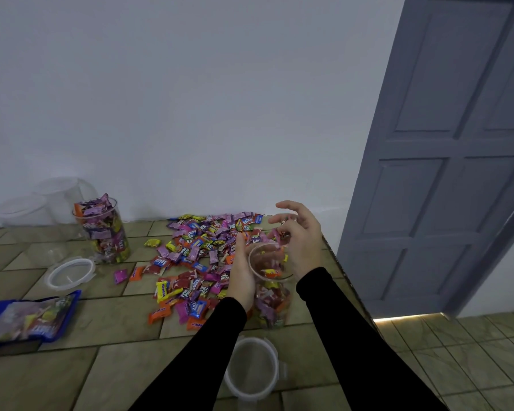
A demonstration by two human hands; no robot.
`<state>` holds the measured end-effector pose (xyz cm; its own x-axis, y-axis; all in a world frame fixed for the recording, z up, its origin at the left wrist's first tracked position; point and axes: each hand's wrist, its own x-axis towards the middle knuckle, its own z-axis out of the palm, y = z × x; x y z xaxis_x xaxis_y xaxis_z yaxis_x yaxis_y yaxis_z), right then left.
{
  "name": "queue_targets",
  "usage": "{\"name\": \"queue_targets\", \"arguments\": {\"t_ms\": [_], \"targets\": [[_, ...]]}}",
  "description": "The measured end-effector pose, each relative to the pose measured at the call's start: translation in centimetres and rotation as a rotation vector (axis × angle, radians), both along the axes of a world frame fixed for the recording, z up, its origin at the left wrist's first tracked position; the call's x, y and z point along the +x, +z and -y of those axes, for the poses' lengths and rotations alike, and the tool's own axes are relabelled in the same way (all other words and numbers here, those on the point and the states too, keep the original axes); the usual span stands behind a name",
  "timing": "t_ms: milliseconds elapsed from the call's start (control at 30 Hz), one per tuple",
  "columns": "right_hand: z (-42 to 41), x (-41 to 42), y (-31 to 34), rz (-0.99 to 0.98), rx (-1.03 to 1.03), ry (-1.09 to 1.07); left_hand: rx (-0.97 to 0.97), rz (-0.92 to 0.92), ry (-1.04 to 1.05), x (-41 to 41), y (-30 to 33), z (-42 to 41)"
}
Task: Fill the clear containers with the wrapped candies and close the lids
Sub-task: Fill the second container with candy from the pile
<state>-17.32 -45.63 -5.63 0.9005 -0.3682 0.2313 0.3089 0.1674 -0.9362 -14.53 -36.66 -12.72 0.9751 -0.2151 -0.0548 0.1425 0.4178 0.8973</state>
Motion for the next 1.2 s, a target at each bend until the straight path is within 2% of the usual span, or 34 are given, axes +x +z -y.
{"name": "queue_targets", "arguments": {"t_ms": [400, 600, 833, 1000, 1200], "targets": [[0.0, 0.2, 0.5, -0.087, 0.150, 0.060, -0.052, 0.012, -0.026, -0.1, 0.1, -0.1], [0.5, 0.9, 1.2, -0.198, -0.052, 0.135, 0.035, 0.044, -0.049, -0.1, 0.0, -0.4], [2.1, 3.0, 2.0, -0.225, -0.083, 0.070, 0.115, 0.062, -0.114, 0.6, 0.4, -1.4], [2.9, 5.7, -1.2, -0.310, -0.210, 0.040, 0.459, 0.185, 0.011, 2.4, 0.3, -2.8], [2.9, 9.9, -6.8, -0.371, -0.611, 0.095, 0.939, 0.357, 0.097, 6.6, -2.1, -4.2]]}}
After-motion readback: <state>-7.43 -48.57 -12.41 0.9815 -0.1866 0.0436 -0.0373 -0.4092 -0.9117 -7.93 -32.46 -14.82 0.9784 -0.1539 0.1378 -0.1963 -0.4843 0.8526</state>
